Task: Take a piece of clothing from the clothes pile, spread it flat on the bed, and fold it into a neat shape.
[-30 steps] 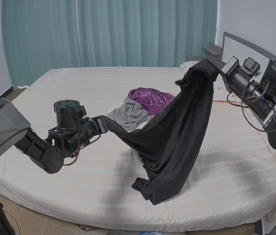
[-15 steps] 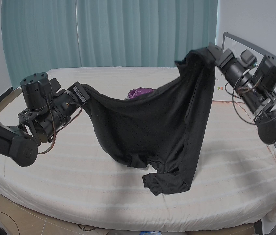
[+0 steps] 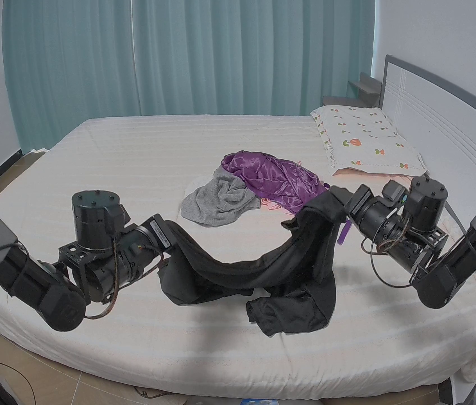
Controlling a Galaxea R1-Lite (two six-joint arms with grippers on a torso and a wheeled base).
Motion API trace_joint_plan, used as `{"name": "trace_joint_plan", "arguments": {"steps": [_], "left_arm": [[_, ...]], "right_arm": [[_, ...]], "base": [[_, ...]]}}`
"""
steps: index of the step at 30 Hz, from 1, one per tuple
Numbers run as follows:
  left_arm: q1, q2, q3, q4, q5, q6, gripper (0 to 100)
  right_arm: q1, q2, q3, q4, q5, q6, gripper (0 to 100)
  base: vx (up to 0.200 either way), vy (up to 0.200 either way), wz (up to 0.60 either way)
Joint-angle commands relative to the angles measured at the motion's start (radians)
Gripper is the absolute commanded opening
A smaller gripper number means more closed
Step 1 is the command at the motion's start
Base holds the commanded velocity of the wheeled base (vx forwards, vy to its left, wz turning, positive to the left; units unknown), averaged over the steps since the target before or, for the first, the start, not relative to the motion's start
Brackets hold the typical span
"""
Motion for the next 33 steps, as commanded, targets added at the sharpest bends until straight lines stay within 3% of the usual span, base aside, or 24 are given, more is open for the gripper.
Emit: {"name": "trace_joint_plan", "arguments": {"steps": [1,15,21,33], "left_arm": [[-0.033,0.062,0.032,-0.003,0.000,-0.017,0],[-0.040,0.061,0.109,-0.067,0.003,-0.051,0],[-0.040,0.062,0.109,-0.069,0.004,-0.049,0],[-0.037,0.065,0.103,-0.129,0.009,-0.096,0]], "right_arm": [[0.021,0.046,0.064,-0.001,0.000,0.031,0],[0.026,0.029,0.144,-0.003,-0.009,0.062,0],[0.032,0.032,0.149,-0.003,-0.011,0.062,0],[0.035,0.031,0.149,-0.003,-0.012,0.060,0]], "base": [[0.000,0.000,0.00],[0.000,0.000,0.00],[-0.200,0.000,0.00],[0.000,0.000,0.00]]}}
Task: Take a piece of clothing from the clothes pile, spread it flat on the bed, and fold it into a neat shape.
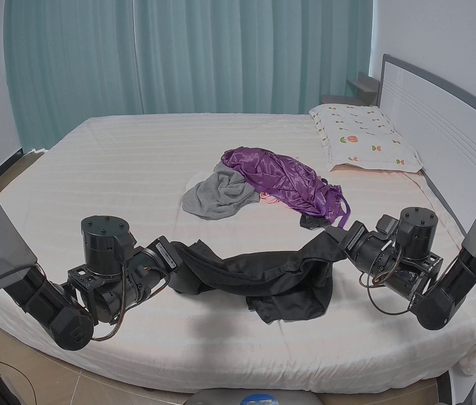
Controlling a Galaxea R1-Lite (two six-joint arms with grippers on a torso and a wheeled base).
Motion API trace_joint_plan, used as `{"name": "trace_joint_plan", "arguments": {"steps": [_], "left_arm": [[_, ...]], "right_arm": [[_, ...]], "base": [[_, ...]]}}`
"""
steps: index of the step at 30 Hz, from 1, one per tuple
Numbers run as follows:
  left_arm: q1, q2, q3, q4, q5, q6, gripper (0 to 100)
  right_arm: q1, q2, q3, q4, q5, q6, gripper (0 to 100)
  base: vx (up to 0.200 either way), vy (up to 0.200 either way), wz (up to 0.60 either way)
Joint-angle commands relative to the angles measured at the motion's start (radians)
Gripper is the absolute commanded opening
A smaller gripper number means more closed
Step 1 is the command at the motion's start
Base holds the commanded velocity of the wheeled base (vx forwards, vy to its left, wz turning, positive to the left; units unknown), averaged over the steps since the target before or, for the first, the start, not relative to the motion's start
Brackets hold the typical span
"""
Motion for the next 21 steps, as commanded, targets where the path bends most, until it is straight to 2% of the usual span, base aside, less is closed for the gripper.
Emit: {"name": "trace_joint_plan", "arguments": {"steps": [1,3,8,21], "left_arm": [[0.002,0.003,-0.003,-0.004,0.001,-0.004,0],[0.002,-0.005,0.000,-0.004,0.001,-0.011,0],[0.003,-0.006,-0.002,-0.004,0.003,-0.016,0],[0.009,-0.009,-0.008,-0.004,0.006,-0.016,0]], "right_arm": [[0.001,-0.003,0.000,0.000,0.000,-0.001,0],[0.001,-0.004,0.000,0.000,-0.003,-0.001,0],[0.001,-0.003,-0.006,-0.011,-0.029,-0.004,0],[-0.001,-0.003,0.000,-0.065,-0.030,-0.009,0]], "base": [[0.000,0.000,0.00],[0.000,0.000,0.00],[0.000,0.200,0.00],[0.000,0.200,0.00]]}}
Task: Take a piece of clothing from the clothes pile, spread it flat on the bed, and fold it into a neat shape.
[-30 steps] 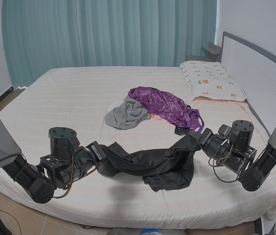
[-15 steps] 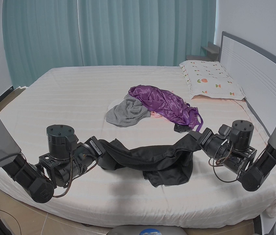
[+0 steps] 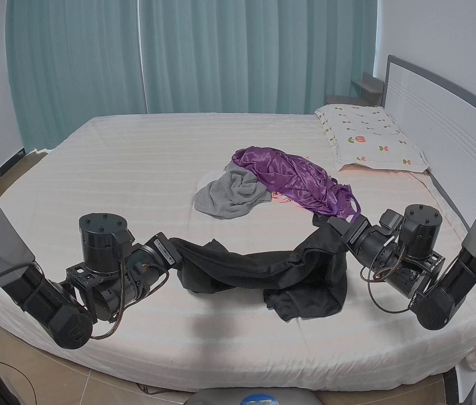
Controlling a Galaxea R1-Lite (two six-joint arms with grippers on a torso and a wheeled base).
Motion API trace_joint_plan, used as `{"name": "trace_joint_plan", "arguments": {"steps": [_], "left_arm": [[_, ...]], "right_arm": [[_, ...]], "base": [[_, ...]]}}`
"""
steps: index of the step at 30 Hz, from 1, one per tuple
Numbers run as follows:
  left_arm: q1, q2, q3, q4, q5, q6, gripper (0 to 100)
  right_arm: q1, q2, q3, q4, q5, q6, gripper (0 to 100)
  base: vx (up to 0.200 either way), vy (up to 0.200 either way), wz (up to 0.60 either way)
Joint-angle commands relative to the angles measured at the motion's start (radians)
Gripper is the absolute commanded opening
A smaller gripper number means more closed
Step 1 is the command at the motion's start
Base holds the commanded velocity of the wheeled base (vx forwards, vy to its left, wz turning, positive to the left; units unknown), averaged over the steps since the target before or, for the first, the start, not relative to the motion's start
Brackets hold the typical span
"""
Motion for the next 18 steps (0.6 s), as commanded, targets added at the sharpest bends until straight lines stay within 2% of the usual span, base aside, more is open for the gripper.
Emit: {"name": "trace_joint_plan", "arguments": {"steps": [1,18], "left_arm": [[0.002,-0.002,-0.001,0.000,0.002,0.000,0],[0.007,-0.040,0.006,0.000,0.002,0.001,0]], "right_arm": [[-0.002,-0.004,-0.001,-0.001,-0.001,0.000,0],[-0.008,-0.010,0.005,-0.050,-0.001,-0.003,0]], "base": [[0.000,0.200,0.00],[0.000,0.200,0.00]]}}
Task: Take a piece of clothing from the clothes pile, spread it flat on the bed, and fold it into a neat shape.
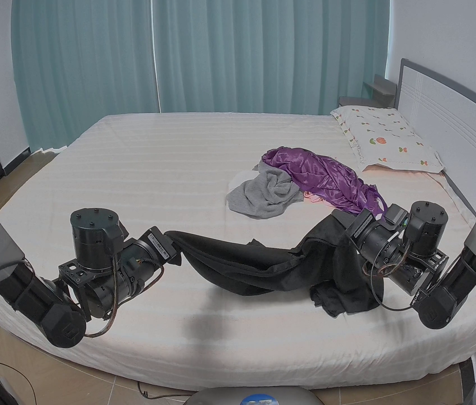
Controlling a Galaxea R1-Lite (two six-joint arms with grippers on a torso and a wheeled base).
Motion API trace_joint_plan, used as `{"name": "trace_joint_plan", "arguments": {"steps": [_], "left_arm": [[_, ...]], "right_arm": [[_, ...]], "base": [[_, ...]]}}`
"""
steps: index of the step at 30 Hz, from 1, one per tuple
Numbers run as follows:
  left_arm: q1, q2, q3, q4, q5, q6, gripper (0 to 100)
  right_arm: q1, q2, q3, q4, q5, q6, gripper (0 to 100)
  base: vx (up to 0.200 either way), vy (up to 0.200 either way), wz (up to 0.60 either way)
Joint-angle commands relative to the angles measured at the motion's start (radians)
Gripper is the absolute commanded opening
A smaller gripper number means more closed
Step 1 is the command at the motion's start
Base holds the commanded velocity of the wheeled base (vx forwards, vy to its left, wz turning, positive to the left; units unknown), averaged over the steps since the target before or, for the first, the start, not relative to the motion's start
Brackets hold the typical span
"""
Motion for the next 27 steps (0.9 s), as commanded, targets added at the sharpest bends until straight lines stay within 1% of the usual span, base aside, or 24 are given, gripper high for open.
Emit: {"name": "trace_joint_plan", "arguments": {"steps": [1,27], "left_arm": [[0.003,-0.006,0.000,0.000,0.000,-0.001,0],[0.010,-0.012,0.000,0.000,0.000,-0.001,0]], "right_arm": [[0.000,0.000,0.002,-0.001,0.001,-0.002,0],[-0.003,0.009,-0.001,-0.001,0.001,-0.002,0]], "base": [[0.000,0.200,0.00],[0.000,0.200,0.00]]}}
